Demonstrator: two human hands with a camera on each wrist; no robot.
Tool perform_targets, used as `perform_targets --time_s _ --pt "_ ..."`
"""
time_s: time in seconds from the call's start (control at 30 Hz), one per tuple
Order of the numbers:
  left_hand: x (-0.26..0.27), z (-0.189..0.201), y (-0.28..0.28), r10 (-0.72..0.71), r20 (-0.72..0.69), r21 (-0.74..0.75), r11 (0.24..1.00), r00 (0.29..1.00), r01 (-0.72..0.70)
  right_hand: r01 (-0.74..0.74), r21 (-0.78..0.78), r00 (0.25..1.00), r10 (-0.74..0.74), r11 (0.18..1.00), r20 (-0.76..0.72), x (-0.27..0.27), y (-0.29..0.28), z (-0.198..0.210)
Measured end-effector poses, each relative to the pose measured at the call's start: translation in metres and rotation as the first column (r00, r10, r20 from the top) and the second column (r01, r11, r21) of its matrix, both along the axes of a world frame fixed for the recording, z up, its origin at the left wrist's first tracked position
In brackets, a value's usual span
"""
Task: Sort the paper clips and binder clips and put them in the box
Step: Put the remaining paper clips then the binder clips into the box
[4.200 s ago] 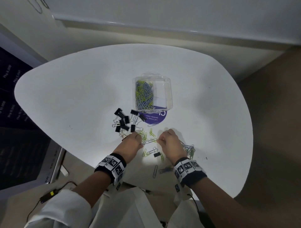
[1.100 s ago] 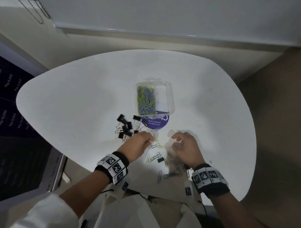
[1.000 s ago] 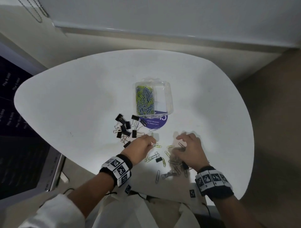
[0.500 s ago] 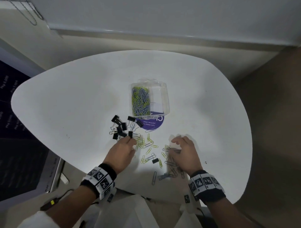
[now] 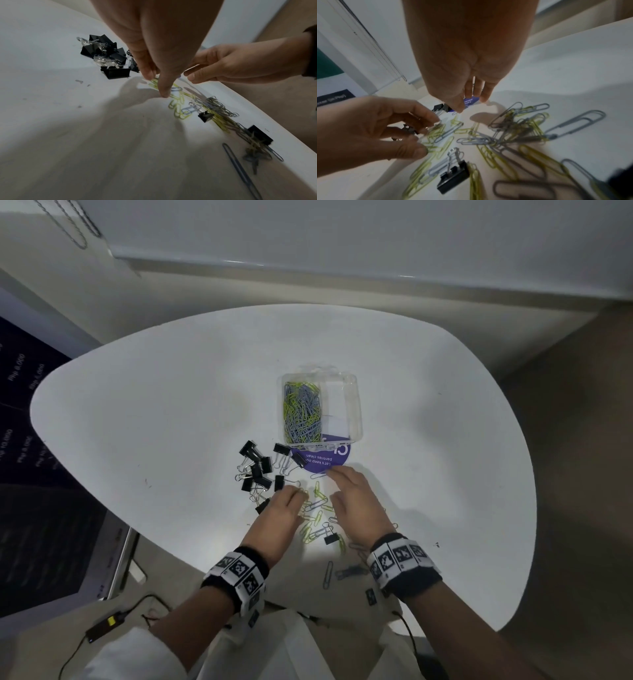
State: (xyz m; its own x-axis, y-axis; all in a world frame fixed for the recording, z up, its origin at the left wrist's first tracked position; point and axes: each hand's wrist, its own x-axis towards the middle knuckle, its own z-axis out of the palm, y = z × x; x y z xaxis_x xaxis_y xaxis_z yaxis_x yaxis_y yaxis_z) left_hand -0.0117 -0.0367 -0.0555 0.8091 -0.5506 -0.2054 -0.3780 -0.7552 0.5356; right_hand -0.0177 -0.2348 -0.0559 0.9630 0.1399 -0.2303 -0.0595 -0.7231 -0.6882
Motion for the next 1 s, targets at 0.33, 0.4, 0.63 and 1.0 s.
perform_targets --time_s 0.33,0.4,0.63,1.0 --pt "-0.006 -0.007 -0.006 -0.177 0.002 0.016 0.984 0.984 0.177 -0.128 0.007 0.992 0.127 0.992 0.018 -0.027 -0.018 0.004" --pt "-0.006 -0.006 -0.004 -0.165 0.04 0.004 0.986 0.986 0.165 -0.039 0.009 0.999 0.039 0.999 0.031 -0.035 -0.039 0.004" --pt "0.006 -0.005 0.0 -0.1 0.087 0.038 0.995 0.991 0.097 0.058 -0.048 0.984 -0.065 0.997 -0.168 -0.051 -0.067 0.005" --pt "-0.008 -0.011 -0.027 -0.174 -0.039 0.136 0.975 0.984 0.178 0.021 -0.053 0.984 -0.03 0.998 -0.176 -0.039 -0.035 0.001"
